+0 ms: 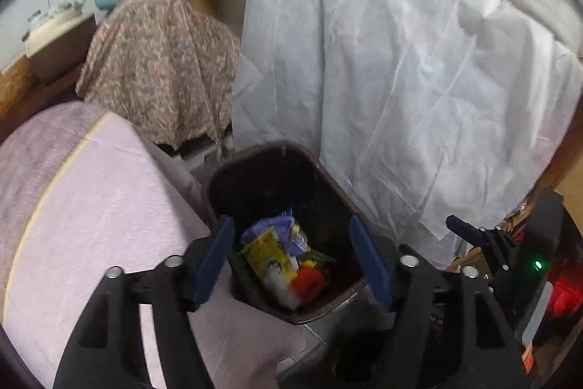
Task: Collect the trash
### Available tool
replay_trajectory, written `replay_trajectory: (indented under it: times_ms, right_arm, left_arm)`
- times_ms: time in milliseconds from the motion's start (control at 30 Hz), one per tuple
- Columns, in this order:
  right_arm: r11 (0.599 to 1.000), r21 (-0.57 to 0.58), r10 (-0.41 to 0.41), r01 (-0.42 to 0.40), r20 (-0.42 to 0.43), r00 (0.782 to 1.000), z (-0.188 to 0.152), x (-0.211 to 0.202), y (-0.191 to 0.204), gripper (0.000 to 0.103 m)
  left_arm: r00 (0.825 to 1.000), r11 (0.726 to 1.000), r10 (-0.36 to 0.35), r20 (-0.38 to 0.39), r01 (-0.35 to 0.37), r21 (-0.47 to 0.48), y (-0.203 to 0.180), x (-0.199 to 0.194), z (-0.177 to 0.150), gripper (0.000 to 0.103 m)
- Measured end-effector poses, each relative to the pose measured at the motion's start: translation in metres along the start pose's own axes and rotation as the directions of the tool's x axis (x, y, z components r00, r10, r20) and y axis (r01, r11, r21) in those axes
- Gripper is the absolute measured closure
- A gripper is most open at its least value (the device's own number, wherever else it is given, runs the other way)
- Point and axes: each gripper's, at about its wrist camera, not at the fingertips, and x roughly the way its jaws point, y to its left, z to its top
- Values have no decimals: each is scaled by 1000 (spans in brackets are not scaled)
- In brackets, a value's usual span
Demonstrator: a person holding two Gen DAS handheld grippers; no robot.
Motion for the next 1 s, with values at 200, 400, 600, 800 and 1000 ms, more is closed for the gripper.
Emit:
replay_trajectory:
  times_ms: [200, 400, 600, 800, 1000]
  right_arm:
    - [999, -14, 45, -44, 110, 993, 5, -44, 25, 16]
    - [988, -89, 142, -124, 235, 962, 10, -96, 78, 10]
    - [965, -177, 241, -193, 310, 920, -2, -144, 131, 6]
    - [944, -207, 317, -256, 360, 878, -24, -188, 165, 6]
    - [929, -234, 357, -286, 374, 856, -41, -212, 187, 6]
  left_arm:
    - [975, 998, 64, 211, -65, -2, 23, -92, -30, 7]
    - [935, 987, 154, 320, -135, -82, 63, -159, -71, 6]
    - [868, 952, 289, 403, -217, -215, 98, -217, -122, 6]
    - [781, 905, 413, 469, -293, -309, 102, -255, -167, 6]
    - [729, 854, 513, 452, -382, -353, 101, -271, -199, 5]
